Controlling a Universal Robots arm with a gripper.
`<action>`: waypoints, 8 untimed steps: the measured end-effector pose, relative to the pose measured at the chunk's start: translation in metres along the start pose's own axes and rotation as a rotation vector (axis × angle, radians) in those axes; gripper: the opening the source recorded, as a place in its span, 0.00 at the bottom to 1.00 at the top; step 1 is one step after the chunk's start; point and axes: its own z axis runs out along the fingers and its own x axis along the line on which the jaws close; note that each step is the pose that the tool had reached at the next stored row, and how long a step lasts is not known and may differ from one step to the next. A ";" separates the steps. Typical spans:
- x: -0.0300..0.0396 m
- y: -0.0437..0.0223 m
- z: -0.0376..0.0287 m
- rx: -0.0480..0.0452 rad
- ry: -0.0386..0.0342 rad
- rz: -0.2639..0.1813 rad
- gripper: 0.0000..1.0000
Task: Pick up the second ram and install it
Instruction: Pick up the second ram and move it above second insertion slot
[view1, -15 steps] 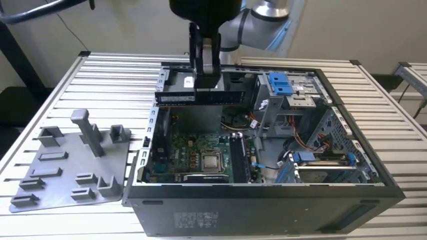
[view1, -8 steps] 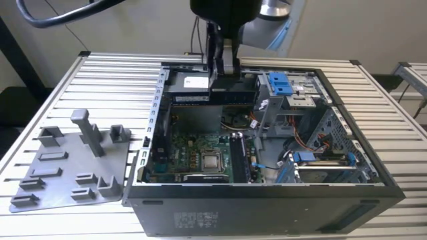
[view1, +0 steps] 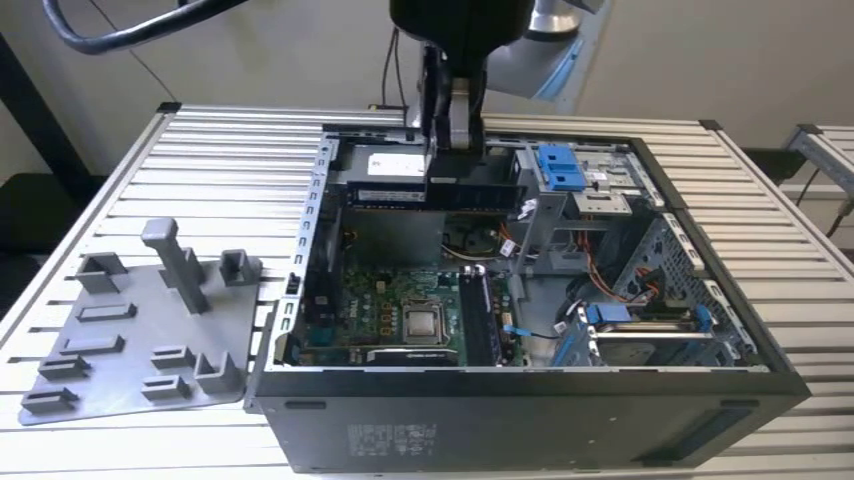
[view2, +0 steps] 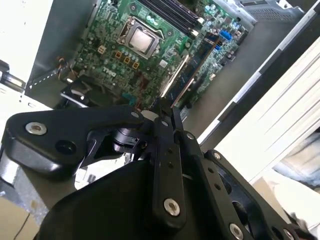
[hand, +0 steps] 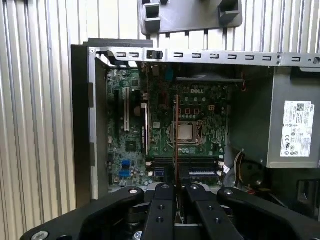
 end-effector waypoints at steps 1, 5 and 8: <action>0.0000 -0.0001 0.0001 0.0005 0.0000 0.010 0.14; -0.0005 -0.0083 0.0002 0.0007 -0.0001 0.017 0.14; -0.0008 -0.0160 0.0001 0.0007 0.0001 0.017 0.14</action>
